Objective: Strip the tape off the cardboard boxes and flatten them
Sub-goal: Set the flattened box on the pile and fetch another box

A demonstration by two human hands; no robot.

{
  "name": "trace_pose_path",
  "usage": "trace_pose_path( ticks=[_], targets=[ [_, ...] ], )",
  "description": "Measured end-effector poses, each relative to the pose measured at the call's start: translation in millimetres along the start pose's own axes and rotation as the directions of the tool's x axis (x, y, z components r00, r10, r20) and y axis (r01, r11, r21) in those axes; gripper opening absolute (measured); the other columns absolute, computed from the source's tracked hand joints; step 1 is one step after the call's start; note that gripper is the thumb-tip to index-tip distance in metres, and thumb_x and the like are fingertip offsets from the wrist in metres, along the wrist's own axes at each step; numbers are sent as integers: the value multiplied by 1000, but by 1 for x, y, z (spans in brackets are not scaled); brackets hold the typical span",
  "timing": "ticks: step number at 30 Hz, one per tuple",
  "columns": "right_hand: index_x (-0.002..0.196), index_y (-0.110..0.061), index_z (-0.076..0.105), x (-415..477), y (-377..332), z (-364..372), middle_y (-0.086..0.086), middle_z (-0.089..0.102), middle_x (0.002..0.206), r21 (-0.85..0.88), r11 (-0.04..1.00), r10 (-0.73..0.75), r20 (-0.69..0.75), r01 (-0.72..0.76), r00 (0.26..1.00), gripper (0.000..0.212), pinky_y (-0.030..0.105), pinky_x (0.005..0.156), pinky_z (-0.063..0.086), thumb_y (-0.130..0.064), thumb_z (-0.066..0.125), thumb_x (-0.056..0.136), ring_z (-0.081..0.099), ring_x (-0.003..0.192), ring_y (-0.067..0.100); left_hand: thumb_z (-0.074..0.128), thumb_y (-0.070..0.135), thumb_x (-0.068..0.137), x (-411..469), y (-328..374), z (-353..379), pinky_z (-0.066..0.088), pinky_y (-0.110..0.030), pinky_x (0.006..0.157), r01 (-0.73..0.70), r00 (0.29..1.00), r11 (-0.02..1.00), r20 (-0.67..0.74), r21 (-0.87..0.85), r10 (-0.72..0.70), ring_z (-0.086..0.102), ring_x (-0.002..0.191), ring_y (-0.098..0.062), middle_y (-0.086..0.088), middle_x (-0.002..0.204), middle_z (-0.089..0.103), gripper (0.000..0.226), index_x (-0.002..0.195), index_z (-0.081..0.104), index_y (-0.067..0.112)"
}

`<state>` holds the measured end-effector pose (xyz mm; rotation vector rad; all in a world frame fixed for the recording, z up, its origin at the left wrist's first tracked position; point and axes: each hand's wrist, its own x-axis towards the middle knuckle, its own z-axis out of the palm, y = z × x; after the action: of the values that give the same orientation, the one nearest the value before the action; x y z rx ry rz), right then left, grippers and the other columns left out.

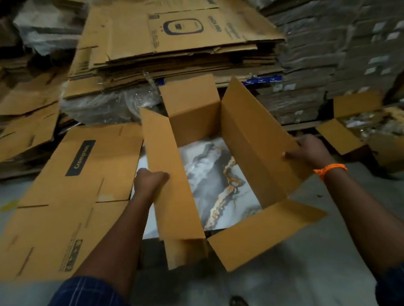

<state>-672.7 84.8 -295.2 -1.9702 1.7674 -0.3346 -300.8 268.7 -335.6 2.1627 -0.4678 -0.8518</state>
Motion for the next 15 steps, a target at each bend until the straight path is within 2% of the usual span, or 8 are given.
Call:
trace_pose_path(
  ticks=[1,2,4,6,8,10,12,15],
  targets=[
    [110,-2,74,-6,-13,0,20,73,96,-46,998,-48,-6,48,999,33,42,79,56,-23,79,85,69,86,34,81,16,80,-9,7,0,58,-49,88,-1,999,995,38,-95,4,68,96,-37,-21,109,68,51,121,60,-5],
    [108,-3,75,-11,-26,0,19,73,94,-93,991,-99,-27,96,995,29,37,73,53,-25,75,88,68,82,32,79,14,81,-18,15,1,59,-49,86,-13,998,994,59,-106,19,69,90,-36,-20,101,69,41,114,63,-4],
    [104,-9,77,-19,-54,0,17,73,88,-109,976,-198,-80,189,977,21,31,64,44,-24,70,91,66,75,30,72,21,85,-37,36,6,59,-45,83,-102,994,994,36,45,101,68,91,-36,-16,98,68,31,107,65,1],
    [85,-8,76,-26,-81,-1,17,70,78,-81,959,-280,-123,272,952,16,29,62,38,-22,69,91,66,74,33,65,29,88,-56,59,8,53,-38,73,-191,980,956,-1,224,197,67,95,-36,-12,99,65,26,101,65,7],
    [70,-13,65,-30,-102,-3,12,61,68,-79,944,-329,-182,320,927,23,29,62,35,-20,67,91,62,70,31,62,28,87,-75,80,7,45,-34,65,-254,964,924,1,286,265,66,92,-35,-12,95,65,18,88,63,10],
    [72,-10,64,-30,-114,-8,8,59,68,-57,935,-354,-209,350,912,24,29,60,37,-21,64,93,61,69,30,61,24,88,-90,96,7,40,-32,59,-307,947,901,2,306,322,65,85,-32,-10,87,64,18,75,56,14],
    [75,-5,67,-24,-120,-19,7,60,68,8,928,-361,-231,373,903,26,25,57,37,-22,63,94,60,66,26,62,23,89,-104,109,7,41,-32,61,-350,932,885,16,307,363,64,82,-30,-9,86,64,19,74,56,13],
    [64,-7,57,-11,-124,-40,3,53,61,114,920,-339,-252,375,907,35,23,49,30,-23,64,94,55,62,25,67,22,87,-122,118,4,50,-36,69,-412,911,881,90,230,403,71,89,-37,-16,87,71,19,82,66,3]
  ],
)
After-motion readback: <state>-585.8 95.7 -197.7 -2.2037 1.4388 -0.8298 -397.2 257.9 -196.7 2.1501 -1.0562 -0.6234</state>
